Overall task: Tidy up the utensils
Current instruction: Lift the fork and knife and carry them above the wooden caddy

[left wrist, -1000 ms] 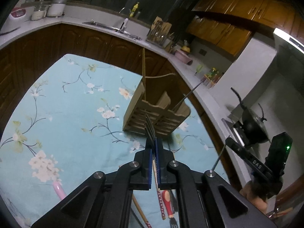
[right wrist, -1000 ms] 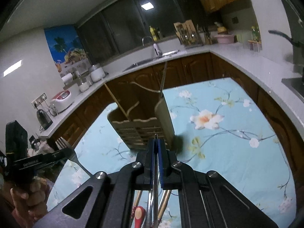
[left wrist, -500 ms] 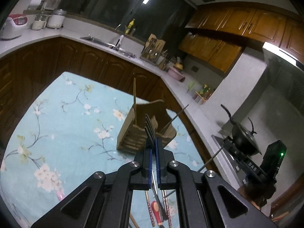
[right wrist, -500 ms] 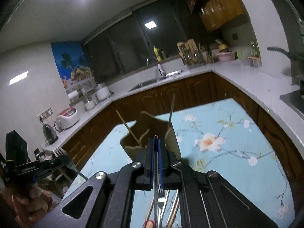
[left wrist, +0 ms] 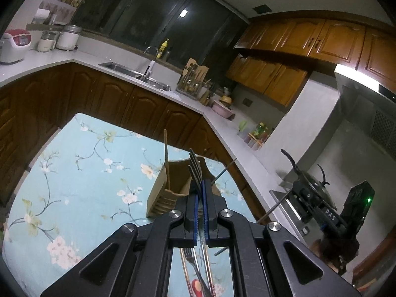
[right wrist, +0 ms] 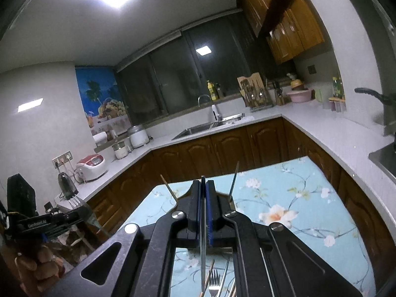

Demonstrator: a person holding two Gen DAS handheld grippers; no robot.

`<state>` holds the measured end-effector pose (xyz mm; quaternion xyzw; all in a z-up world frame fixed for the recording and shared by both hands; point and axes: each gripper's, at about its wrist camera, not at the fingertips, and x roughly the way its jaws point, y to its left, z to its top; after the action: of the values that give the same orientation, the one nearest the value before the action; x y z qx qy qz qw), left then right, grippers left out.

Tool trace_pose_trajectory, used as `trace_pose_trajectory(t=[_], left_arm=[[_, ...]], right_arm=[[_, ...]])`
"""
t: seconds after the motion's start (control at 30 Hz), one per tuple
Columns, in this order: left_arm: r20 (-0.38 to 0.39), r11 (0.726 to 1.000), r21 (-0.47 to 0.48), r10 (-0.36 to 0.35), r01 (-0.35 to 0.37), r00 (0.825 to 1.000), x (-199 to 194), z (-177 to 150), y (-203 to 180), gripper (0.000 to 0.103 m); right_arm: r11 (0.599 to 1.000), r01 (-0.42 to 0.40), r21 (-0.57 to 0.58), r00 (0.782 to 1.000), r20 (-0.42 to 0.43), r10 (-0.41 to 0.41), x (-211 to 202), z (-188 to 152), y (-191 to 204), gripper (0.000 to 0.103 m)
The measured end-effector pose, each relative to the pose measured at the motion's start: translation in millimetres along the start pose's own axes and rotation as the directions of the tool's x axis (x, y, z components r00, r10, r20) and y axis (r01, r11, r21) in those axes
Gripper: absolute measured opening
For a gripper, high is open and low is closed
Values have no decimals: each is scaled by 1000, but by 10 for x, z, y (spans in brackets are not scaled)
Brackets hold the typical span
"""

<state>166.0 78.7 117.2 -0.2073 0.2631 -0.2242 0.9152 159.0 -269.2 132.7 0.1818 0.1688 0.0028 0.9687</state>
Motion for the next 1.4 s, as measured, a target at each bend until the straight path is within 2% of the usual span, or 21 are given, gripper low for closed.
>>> trace_pose_trajectory(t=[0.43, 0.87, 1.17, 1.4], left_arm=[[33, 1000, 19, -25, 25, 999, 288, 204, -2, 1], [76, 999, 42, -28, 24, 997, 1084, 498, 208, 1], [34, 1000, -7, 2, -2, 999, 1787, 396, 433, 1], [2, 1000, 17, 13, -14, 1000, 2068, 324, 428, 1]], right_arm=[[1000, -1, -5, 998, 69, 1, 148, 254, -12, 4], [999, 32, 8, 988, 149, -33, 584, 569, -116, 4], [997, 73, 37, 991, 110, -76, 1035, 330, -303, 4], [994, 91, 58, 993, 70, -95, 1212, 115, -431, 4]])
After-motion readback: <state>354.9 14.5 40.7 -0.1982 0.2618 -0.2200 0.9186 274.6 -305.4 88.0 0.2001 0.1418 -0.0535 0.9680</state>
